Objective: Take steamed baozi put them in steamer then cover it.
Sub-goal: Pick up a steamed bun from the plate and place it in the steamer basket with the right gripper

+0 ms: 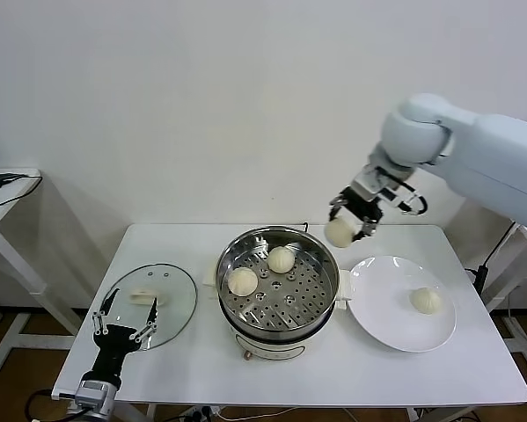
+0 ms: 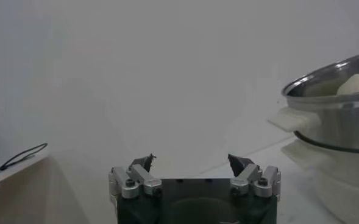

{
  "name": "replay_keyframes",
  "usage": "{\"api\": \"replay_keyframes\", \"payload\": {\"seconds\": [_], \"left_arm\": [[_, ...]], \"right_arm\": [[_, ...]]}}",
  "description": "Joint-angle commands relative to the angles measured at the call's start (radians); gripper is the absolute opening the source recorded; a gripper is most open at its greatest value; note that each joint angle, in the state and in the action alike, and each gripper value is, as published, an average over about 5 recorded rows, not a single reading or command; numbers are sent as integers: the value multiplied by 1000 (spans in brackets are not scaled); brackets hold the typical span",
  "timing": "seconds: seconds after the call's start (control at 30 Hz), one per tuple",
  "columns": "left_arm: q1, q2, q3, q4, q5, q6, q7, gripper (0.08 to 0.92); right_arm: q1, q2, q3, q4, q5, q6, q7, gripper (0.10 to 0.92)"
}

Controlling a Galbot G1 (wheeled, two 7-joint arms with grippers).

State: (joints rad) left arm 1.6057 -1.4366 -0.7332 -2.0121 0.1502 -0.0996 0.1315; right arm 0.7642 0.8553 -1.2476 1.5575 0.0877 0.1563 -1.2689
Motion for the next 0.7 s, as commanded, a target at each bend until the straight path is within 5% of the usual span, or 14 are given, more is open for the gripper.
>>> {"api": "replay_keyframes", "payload": {"seconds": [0.03,0.7], "left_arm": [[-3,1,-5,5,-3,-2,3,823],[-23,5,-16,35,-14,1,6,823]], "right_arm": [[39,212,-84,5,-75,225,72,653],[-124,283,-86,40,-183,355,131,653]]}}
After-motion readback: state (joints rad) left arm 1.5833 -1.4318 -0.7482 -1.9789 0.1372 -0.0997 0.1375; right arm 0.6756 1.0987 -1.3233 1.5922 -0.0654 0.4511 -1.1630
